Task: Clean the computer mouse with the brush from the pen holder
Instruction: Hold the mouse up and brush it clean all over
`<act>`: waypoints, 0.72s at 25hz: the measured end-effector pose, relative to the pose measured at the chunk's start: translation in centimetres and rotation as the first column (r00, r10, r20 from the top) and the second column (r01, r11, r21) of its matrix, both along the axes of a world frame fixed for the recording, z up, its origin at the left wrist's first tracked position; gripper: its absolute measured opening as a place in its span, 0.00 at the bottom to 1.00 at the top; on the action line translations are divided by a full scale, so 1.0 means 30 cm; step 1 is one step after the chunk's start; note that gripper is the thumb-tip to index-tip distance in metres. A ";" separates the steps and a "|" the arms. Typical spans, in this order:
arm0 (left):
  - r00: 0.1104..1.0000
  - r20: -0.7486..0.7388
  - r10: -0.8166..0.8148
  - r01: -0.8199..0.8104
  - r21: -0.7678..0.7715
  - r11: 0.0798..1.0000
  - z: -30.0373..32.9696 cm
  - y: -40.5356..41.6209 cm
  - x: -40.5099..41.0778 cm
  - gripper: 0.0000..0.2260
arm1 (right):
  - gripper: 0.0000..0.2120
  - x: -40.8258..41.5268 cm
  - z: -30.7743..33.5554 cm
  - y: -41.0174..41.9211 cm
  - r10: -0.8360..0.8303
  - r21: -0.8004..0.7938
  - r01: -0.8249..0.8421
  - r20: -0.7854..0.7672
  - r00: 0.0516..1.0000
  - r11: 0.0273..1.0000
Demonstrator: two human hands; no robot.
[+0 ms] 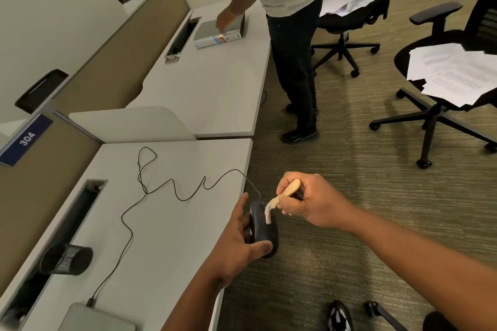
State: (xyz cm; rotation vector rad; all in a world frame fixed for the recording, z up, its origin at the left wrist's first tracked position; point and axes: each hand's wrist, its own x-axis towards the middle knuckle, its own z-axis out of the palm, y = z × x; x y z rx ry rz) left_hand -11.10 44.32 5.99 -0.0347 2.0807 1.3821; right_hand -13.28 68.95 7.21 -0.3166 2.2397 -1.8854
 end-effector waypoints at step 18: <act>1.000 -0.002 0.004 -0.004 0.013 1.000 -0.042 -0.009 0.001 0.53 | 0.08 0.016 -0.110 -0.034 -0.173 0.087 0.198 -0.232 0.957 0.976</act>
